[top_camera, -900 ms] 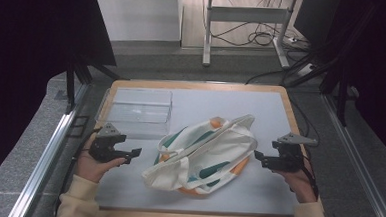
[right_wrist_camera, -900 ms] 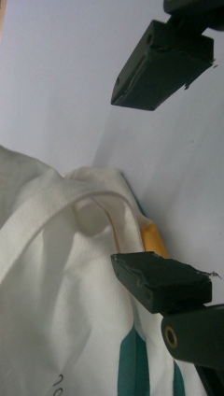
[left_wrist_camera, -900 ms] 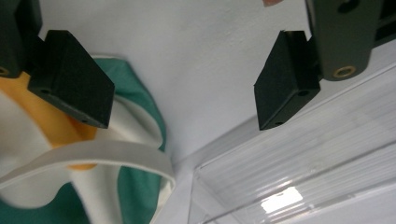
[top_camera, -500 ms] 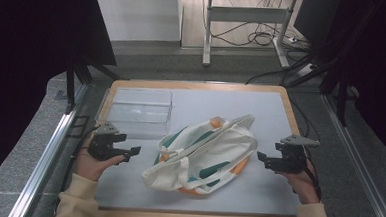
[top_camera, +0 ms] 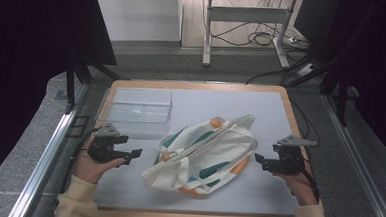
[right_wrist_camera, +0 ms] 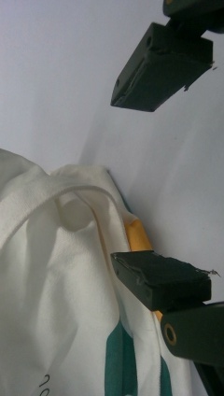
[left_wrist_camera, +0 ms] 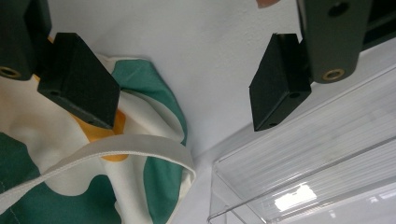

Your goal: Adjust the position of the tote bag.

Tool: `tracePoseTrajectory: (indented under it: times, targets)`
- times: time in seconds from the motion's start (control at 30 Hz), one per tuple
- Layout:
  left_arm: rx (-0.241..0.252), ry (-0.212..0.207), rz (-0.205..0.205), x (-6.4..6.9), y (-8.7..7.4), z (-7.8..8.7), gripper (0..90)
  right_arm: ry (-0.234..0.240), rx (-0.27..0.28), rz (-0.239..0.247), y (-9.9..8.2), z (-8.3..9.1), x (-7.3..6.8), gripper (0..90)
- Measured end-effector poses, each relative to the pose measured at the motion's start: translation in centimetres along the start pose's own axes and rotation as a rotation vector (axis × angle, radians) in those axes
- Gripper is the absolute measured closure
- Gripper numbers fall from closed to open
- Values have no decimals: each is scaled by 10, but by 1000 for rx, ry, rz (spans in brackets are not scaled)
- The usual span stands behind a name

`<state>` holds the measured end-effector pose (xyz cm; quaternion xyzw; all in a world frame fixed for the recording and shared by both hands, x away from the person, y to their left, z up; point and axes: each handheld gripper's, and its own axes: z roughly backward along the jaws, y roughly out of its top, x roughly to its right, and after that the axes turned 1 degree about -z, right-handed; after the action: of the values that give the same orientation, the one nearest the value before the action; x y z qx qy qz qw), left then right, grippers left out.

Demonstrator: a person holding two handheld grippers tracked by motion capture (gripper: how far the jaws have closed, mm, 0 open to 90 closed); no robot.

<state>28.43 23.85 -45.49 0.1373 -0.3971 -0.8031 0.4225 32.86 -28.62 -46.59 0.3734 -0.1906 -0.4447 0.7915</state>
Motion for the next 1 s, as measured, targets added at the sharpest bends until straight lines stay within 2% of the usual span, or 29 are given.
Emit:
tracePoseTrajectory:
  times: [0.2, 0.43, 0.6, 0.8, 1.0]
  targets:
    - [-2, 5, 27, -3, -5, 5, 245, 18, 14, -14, 2, 1, 2, 208]
    - [-4, -5, 10, 3, 2, 9, 251, 8, 3, 4, 1, -3, 1, 208]
    - [0, -24, -1, 6, 8, 12, 253, -3, 14, 1, 1, 1, 1, 208]
    - [3, -72, -8, 8, 13, 20, 257, -16, 22, 4, 3, 3, 1, 207]
    - [10, -103, -13, 12, 19, 29, 256, -13, 18, 18, 4, 2, -2, 207]
